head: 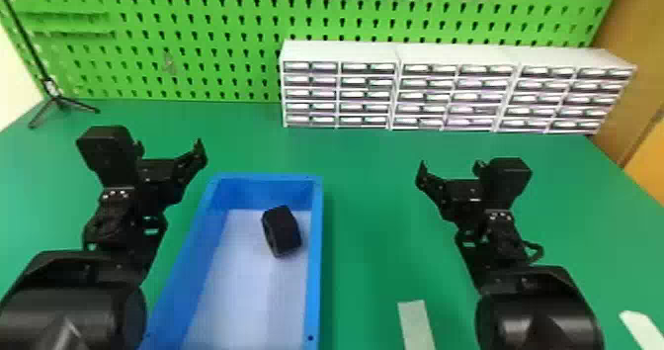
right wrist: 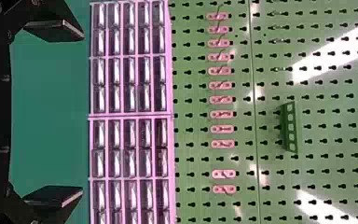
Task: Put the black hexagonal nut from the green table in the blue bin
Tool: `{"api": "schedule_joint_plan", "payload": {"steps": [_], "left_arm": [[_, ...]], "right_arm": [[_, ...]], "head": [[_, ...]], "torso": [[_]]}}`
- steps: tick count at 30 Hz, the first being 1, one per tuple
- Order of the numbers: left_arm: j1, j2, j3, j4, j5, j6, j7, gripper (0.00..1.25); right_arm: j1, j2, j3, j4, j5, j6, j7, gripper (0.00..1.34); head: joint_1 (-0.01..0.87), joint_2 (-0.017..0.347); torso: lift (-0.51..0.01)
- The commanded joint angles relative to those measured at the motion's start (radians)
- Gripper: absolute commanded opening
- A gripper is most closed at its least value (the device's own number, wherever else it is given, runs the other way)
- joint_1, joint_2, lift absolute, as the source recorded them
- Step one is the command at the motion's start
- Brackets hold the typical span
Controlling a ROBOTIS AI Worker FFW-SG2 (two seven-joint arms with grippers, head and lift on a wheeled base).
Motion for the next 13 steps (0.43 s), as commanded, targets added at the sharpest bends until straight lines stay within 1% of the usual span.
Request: {"api": "schedule_joint_plan", "payload": {"steps": [1,13], "left_arm": [[0.002,0.0,0.0,0.001,0.0,0.0,0.001,1.03],[0.002,0.0,-0.002,-0.001,0.002,0.0,-0.001,1.03]], "right_arm": [[0.0,-0.001,-0.001,0.0,-0.002,0.0,0.0,1.2],[0.0,-0.001,0.003,0.0,-0.009,0.003,0.0,1.2]], "head": [[0.683,0.028],[0.683,0.028]], "torso": [[-0.096],[-0.096]]}}
